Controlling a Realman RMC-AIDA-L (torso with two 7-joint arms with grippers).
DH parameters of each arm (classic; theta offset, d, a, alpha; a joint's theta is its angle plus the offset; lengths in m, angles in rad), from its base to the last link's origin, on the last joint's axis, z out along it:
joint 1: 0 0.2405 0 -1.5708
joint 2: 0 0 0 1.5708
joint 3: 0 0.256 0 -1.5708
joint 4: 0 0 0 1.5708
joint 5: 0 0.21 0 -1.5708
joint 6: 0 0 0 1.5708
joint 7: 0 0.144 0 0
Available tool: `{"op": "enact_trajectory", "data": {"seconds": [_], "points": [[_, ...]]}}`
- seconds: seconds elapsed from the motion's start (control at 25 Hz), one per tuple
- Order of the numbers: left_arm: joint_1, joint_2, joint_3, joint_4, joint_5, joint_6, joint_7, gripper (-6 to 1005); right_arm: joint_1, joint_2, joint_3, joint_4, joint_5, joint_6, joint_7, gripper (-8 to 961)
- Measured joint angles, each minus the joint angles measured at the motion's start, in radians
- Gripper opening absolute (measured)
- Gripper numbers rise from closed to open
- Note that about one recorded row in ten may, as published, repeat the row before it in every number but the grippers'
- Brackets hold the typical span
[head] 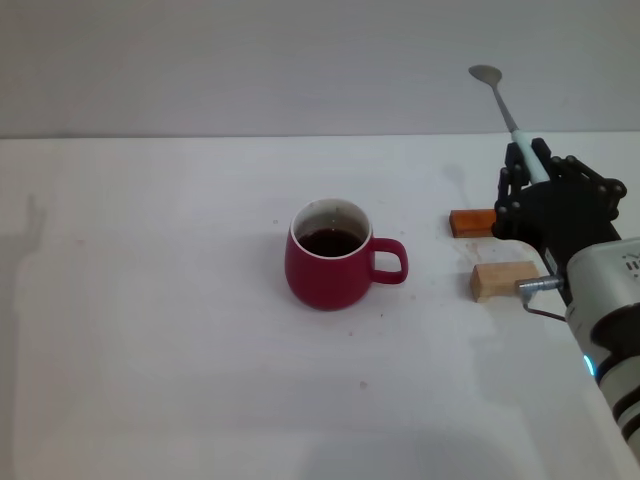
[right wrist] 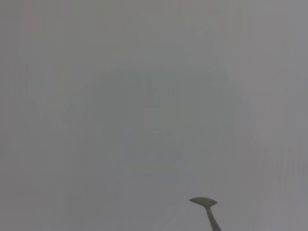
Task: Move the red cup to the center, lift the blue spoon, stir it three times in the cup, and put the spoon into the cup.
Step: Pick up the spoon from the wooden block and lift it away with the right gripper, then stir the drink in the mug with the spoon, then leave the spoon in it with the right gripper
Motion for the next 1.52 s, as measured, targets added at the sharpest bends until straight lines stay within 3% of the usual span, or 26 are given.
{"op": "enact_trajectory", "data": {"seconds": [0.32,0.4,0.56,0.6,0.64,0.68,0.72,0.8,0.84,0.88,0.92,1.0,1.04,1.12,1.2,1.24,1.36,1.4,1.44,1.52], "points": [[0.0,-0.001,0.0,-0.001,0.0,0.0,0.0,861,-0.013,0.011,0.015,-0.045,-0.063,-0.026,0.04,153],[0.0,-0.001,0.0,-0.001,0.0,0.0,-0.001,861,-0.019,0.025,0.011,-0.117,-0.188,-0.092,0.17,153],[0.0,-0.001,0.0,0.0,0.001,0.0,-0.001,861,-0.03,0.026,0.015,-0.169,-0.305,-0.137,0.328,153],[-0.001,-0.001,0.0,0.0,0.002,0.0,-0.002,861,-0.036,0.015,0.024,-0.188,-0.36,-0.149,0.449,153],[-0.001,-0.001,0.0,0.0,0.002,0.0,-0.002,861,-0.036,0.015,0.024,-0.188,-0.36,-0.149,0.449,153],[-0.002,-0.001,0.0,0.0,0.002,0.0,-0.002,861,-0.037,-0.006,0.029,-0.201,-0.407,-0.154,0.569,153],[-0.002,-0.001,0.0,0.0,0.002,0.0,-0.002,861,-0.037,-0.006,0.029,-0.201,-0.407,-0.154,0.569,153],[-0.004,-0.001,0.0,0.0,0.003,0.0,-0.002,861,-0.037,-0.038,0.039,-0.228,-0.502,-0.171,0.756,152],[-0.004,-0.001,0.0,0.0,0.003,0.0,-0.002,861,-0.037,-0.038,0.039,-0.228,-0.502,-0.171,0.756,152],[-0.004,-0.001,0.0,0.0,0.003,0.0,-0.002,861,-0.037,-0.057,0.05,-0.241,-0.568,-0.172,0.855,152],[-0.005,-0.001,0.0,0.0,0.003,0.0,-0.002,861,-0.037,-0.057,0.05,-0.241,-0.568,-0.172,0.855,152],[-0.005,0.0,0.0,0.0,0.003,0.0,-0.002,861,-0.036,-0.09,0.063,-0.245,-0.655,-0.166,0.978,152],[-0.005,0.0,0.0,0.0,0.003,0.0,-0.002,861,-0.036,-0.09,0.063,-0.245,-0.655,-0.166,0.978,152],[-0.005,0.0,0.0,0.0,0.003,0.0,-0.002,861,-0.036,-0.112,0.071,-0.237,-0.698,-0.153,1.029,152],[-0.006,0.0,0.0,0.0,0.003,0.0,-0.001,861,-0.043,-0.143,0.101,-0.175,-0.717,-0.06,1.045,152],[-0.006,0.0,0.0,0.0,0.003,0.0,-0.001,861,-0.043,-0.143,0.101,-0.175,-0.717,-0.06,1.045,152],[-0.007,0.001,0.0,0.0,0.002,0.0,0.0,861,-0.062,-0.163,0.166,-0.084,-0.731,0.103,1.041,152],[-0.008,0.001,0.0,0.0,0.002,0.0,0.001,861,-0.078,-0.164,0.218,-0.023,-0.768,0.219,1.039,152],[-0.008,0.001,0.0,0.0,0.002,0.0,0.001,861,-0.078,-0.164,0.218,-0.023,-0.768,0.219,1.039,152],[-0.009,0.001,0.0,0.0,0.002,0.0,0.001,861,-0.099,-0.154,0.274,0.047,-0.826,0.342,1.039,152]]}}
